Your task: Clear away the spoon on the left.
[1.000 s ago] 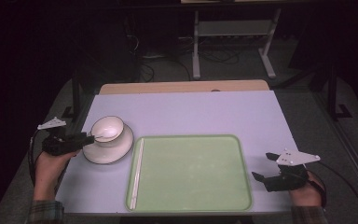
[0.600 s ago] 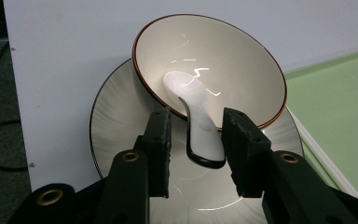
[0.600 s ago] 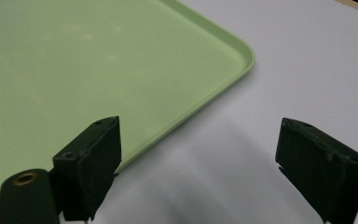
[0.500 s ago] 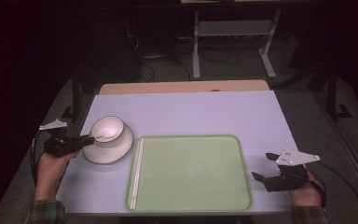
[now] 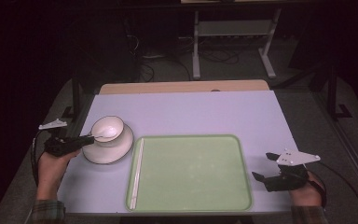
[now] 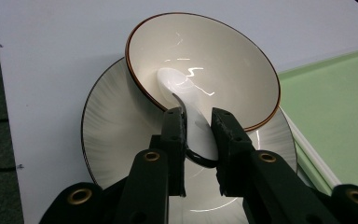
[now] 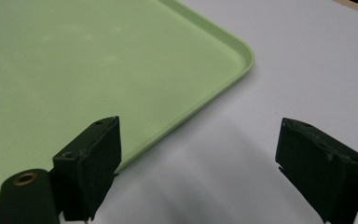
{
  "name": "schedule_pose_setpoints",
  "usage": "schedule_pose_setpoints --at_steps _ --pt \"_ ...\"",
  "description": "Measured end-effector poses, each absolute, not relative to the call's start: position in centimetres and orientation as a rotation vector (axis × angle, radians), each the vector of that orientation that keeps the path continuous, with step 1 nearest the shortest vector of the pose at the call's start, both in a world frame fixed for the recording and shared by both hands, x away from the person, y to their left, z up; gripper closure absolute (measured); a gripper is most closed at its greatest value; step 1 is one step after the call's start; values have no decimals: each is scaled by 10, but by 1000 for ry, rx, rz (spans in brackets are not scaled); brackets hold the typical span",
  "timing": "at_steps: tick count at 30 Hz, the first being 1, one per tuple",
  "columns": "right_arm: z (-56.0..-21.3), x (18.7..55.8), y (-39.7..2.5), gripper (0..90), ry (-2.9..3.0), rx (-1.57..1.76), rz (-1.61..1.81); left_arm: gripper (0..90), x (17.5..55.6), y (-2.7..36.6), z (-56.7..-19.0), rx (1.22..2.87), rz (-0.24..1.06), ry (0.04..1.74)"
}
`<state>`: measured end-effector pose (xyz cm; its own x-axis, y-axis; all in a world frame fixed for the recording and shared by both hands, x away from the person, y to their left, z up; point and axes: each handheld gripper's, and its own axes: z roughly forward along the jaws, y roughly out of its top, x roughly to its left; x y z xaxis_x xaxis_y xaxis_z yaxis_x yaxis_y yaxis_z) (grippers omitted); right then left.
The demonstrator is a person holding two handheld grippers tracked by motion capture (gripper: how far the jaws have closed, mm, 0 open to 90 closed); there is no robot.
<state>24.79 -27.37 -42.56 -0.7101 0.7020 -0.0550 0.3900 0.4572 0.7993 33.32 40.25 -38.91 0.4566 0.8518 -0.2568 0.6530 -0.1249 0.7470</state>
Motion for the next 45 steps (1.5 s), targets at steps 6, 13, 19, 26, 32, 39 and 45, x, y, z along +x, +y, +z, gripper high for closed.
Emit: schedule_pose_setpoints --at_steps 6,13,19,26,32,39,45 --pt "-426 248 -274 132 2334 922 1135 760 333 402 -387 1850 299 1276" --pt "-426 248 -274 133 2335 922 1134 766 333 401 -386 1850 298 1281" --pt "-426 248 -273 133 2336 921 1133 771 333 400 -386 1852 293 1281" --pt "-426 248 -274 133 2336 921 1133 785 333 401 -386 1849 280 1275" --pt "-426 248 -274 132 2335 921 1135 849 331 403 -383 1826 268 1242" --pt "-426 248 -274 132 2334 921 1136 849 328 402 -378 1808 275 1180" --pt "-426 248 -274 133 2334 922 1136 849 325 394 -369 1800 264 1110"
